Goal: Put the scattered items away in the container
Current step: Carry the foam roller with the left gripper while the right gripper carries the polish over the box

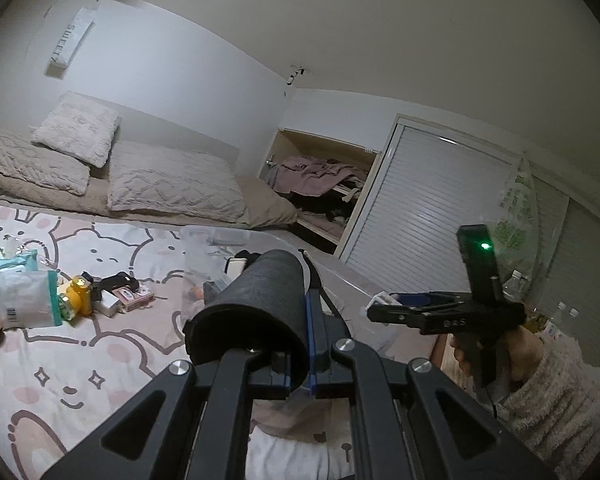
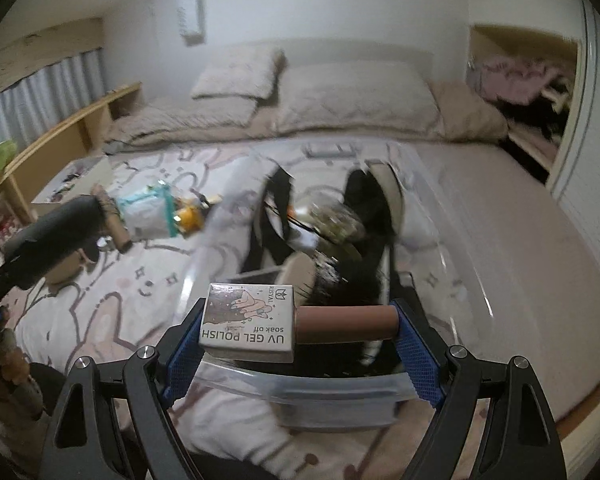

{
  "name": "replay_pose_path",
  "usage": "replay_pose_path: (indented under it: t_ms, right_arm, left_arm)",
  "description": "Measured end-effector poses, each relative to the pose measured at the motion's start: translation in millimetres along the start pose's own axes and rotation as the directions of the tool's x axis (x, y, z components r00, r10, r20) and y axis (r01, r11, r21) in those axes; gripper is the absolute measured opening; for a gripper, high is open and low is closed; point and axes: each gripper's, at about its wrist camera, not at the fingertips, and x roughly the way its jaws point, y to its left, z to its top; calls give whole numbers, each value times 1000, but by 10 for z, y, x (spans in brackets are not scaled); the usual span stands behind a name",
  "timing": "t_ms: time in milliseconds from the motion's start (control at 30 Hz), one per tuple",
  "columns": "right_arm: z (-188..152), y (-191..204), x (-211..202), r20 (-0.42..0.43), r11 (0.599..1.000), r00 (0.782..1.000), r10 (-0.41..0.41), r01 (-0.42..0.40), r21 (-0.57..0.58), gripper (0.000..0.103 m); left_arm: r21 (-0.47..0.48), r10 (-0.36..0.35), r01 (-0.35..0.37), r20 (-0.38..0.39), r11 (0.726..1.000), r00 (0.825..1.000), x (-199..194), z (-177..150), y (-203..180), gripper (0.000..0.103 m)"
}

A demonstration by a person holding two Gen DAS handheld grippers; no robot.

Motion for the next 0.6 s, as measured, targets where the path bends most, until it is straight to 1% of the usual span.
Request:
replay_pose_path:
  t_ms: [67,133,200,300,367,433,500,600]
  right_arm:
    - [21,-98,67,-46,1000,999,-7,8,12,87]
    - [43,-165,161,-111,1000,994,-23,23,3,87]
    - [47,-190,205,-147,998,987,-61,56,-37,87]
    - [64,-244,283,-202,989,971,-126,108,-102,87]
    - [79,-279,305,-218,982,963,-157,130,-133,87]
    - [95,-265,320,-225,969,954,-200,158,-192,87]
    - [115,-228,353,-232,945,940,-250,185,-270,87]
    - [132,-191,425,-243,902,923,-299,190,-388,87]
  left_arm:
    - [10,1,-1,-9,1000,1000,37,-10,-45,6]
    - [14,0,0,-17,1000,1000,69,-13,-77,6]
    - [13,-3,3,-22,1000,1000,108,-9,-97,6]
    - [13,-8,9,-27,1000,1000,160,0,-117,6]
    - [17,-10,11,-33,1000,999,198,4,-141,6]
    - [20,-11,12,-38,1000,999,247,9,-155,6]
    - [22,-14,15,-44,1000,999,297,10,-170,6]
    - [21,-18,19,-52,1000,998,367,6,-189,6]
